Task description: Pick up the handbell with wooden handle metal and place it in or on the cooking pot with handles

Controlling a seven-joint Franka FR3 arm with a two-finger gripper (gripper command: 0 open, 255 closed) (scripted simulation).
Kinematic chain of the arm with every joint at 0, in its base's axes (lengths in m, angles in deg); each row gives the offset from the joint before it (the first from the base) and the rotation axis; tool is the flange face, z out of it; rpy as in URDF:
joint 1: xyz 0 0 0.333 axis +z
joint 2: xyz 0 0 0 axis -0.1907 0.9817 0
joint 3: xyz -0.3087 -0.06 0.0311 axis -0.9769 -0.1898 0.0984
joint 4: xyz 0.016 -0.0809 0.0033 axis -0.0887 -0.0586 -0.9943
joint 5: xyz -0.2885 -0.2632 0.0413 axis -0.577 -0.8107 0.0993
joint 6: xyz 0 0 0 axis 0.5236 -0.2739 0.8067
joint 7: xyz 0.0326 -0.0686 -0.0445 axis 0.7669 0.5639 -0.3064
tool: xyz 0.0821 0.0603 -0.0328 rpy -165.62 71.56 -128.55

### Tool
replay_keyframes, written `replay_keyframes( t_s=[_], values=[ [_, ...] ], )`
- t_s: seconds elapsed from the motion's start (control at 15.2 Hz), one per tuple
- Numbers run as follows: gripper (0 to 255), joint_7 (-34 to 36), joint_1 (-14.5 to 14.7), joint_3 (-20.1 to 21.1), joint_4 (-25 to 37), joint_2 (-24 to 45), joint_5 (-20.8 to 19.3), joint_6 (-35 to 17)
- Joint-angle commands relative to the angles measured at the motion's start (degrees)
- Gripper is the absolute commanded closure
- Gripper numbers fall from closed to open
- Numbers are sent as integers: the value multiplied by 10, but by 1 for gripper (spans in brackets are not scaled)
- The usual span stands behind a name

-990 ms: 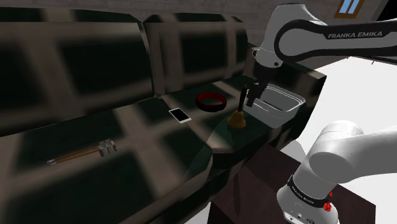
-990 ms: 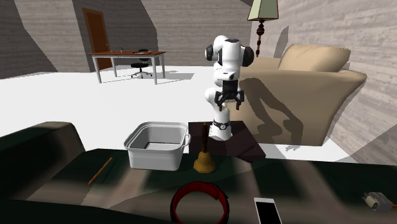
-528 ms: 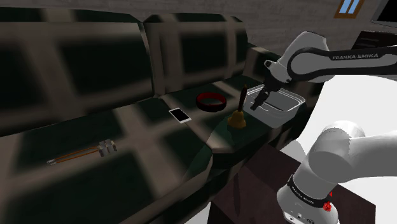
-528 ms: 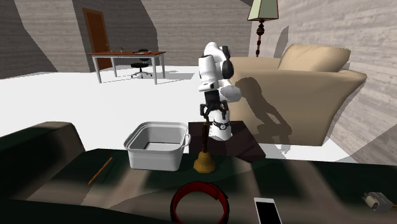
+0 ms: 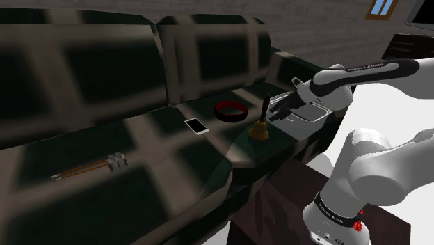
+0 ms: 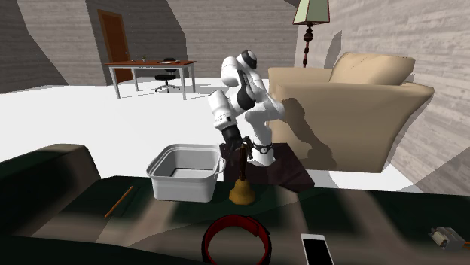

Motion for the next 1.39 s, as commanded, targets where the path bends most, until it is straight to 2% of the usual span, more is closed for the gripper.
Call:
replay_keyframes(
  t_s=[0.0,0.07,0.59,1.06,1.12,1.32],
  values=[
    [0,-94,85,-114,28,-7,13,-32],
    [0,-111,107,-140,37,-14,13,-37],
    [0,-119,211,-207,40,9,25,-115],
    [0,-119,211,-207,40,9,25,-115],
    [255,-119,211,-207,40,9,25,-115],
    [255,-119,211,-207,40,9,25,-114]
  ],
)
